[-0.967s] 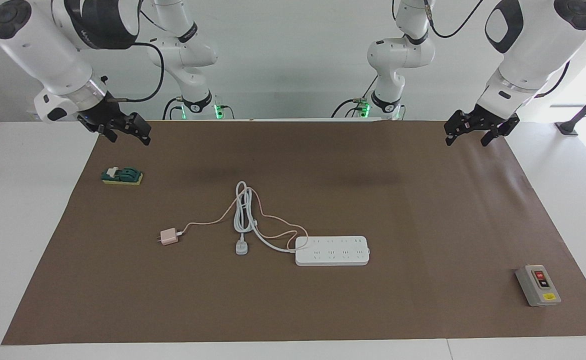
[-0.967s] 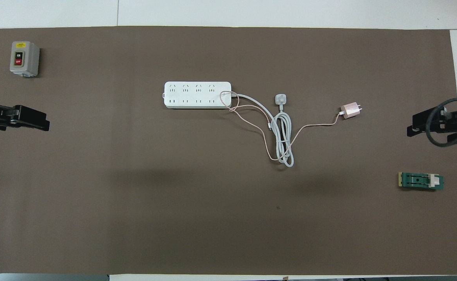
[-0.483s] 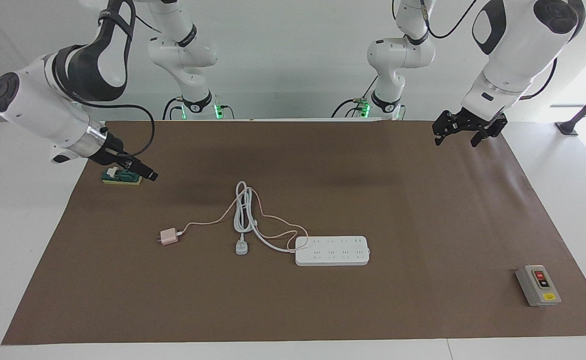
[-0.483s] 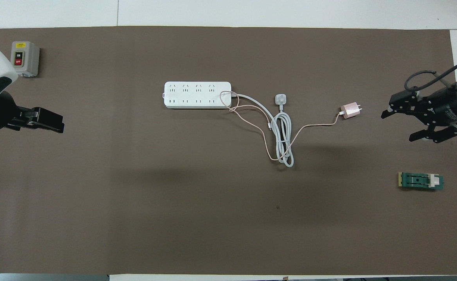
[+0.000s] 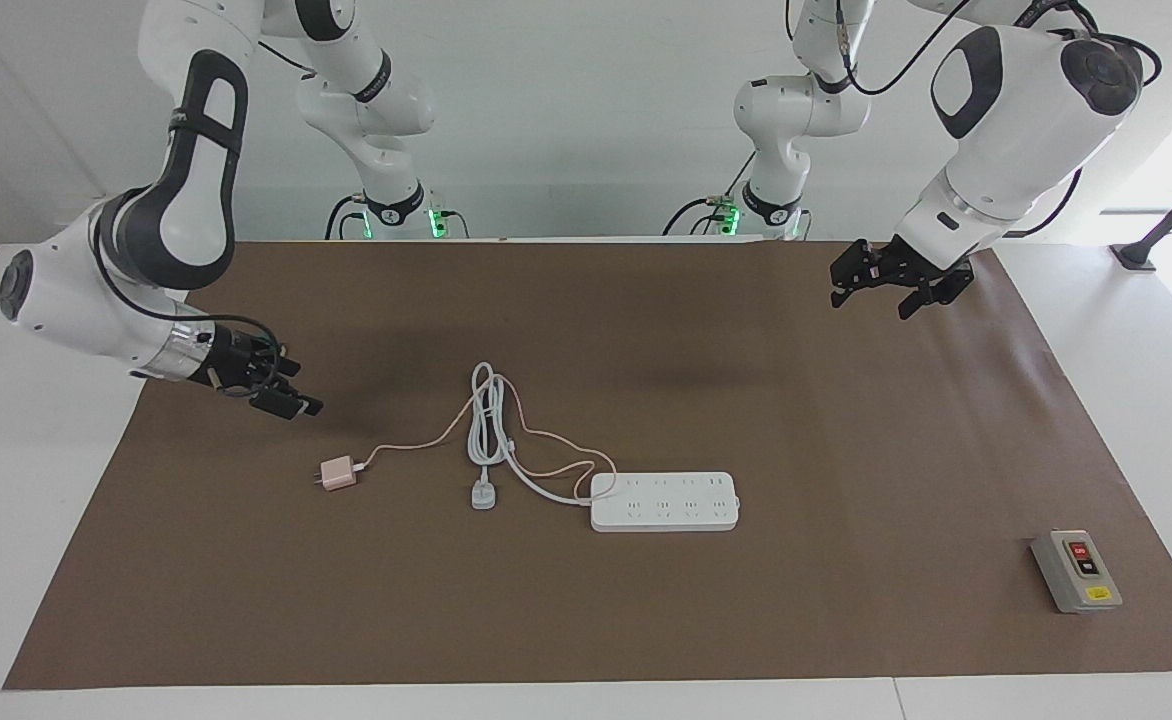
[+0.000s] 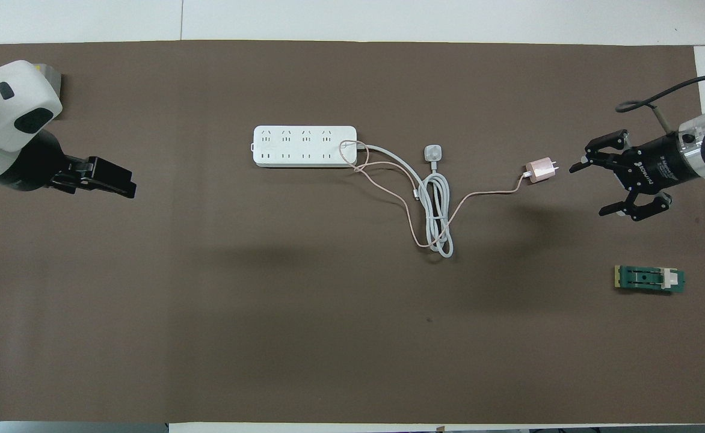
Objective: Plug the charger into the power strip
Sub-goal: 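Reach the left gripper to the power strip while the right gripper reaches the charger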
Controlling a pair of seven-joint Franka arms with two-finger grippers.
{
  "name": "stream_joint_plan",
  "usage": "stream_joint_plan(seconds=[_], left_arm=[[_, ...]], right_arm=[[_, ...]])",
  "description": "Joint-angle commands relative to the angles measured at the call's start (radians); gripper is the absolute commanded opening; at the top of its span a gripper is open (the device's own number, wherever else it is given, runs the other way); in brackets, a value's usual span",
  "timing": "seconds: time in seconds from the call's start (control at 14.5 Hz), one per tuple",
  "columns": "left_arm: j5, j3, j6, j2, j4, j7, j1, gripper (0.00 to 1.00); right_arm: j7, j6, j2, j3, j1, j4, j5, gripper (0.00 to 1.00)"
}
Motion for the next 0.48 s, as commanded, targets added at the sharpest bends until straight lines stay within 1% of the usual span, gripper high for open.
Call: stream_joint_plan(seconds=[0.0,0.07,0.21,0.28,0.41], left_arm=[[-0.179,0.006,0.028,0.046,0.010,0.053,0.010,1.00],[-0.259,0.007,0.033,0.053,0.006,0.054,0.012,1.00],[-0.394,0.007,0.045,0.063,-0.007,0.065,0.016,1.00],[-0.457,0.007,0.054,0.064,-0.018,0.076,0.016,1.00],[-0.592,0.007,0.072,0.075,-0.043,0.106,0.012,1.00]], right_arm=[[0.040,0.005,0.076,0.005,-0.009,0.058,0.052,1.00],[0.052,0.007,0.105,0.005,-0.011,0.089,0.054,1.00],[0.060,0.015,0.164,0.003,-0.011,0.134,0.109,1.00],[0.073,0.042,0.171,0.003,-0.008,0.137,0.120,1.00],[0.109,0.050,0.193,0.005,0.000,0.141,0.130,1.00]])
